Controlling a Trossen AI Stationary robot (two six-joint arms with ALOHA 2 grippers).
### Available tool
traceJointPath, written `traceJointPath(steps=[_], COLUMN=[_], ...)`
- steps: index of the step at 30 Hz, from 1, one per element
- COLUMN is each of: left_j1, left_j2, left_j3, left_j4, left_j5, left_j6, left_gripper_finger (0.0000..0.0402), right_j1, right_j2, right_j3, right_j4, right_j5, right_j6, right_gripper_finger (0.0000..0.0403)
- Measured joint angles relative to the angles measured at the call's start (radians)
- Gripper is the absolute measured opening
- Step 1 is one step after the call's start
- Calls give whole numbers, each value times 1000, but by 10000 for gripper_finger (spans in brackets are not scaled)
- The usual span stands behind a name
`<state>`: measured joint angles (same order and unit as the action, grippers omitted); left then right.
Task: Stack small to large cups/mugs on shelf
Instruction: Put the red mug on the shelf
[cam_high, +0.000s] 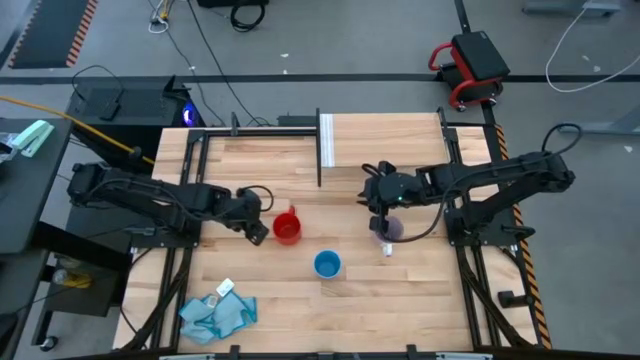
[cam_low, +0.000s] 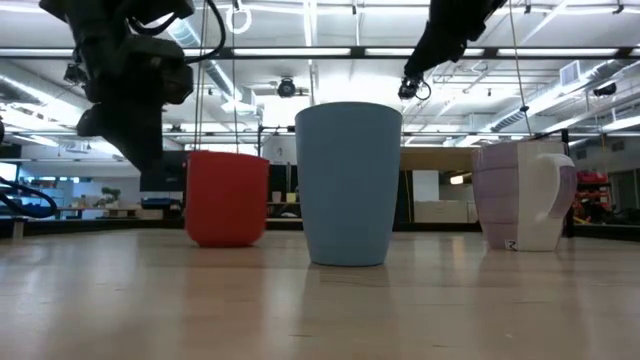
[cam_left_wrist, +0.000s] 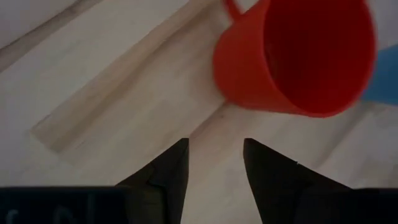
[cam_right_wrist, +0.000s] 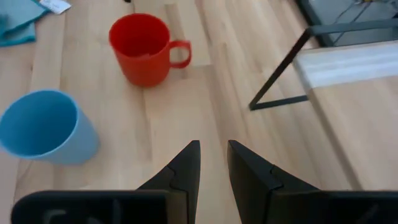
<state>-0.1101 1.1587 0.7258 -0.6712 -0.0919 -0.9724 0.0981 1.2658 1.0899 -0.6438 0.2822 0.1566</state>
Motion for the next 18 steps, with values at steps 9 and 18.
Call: traceJointPath(steps=[9, 18], left_j1=[43, 185], left_j2=[0, 0], left_j3=[0, 0], left_j4=[29, 99], left_j5=[-66, -118], left_j6=[46, 224], left_gripper_finger=[163, 162], right_j1=[-8, -58], right_j2=[122, 245], right_j3=[0, 0], right_j4=[167, 264], right_j5=[-79, -189], right_j6=[-40, -54], right_gripper_finger=[85, 61])
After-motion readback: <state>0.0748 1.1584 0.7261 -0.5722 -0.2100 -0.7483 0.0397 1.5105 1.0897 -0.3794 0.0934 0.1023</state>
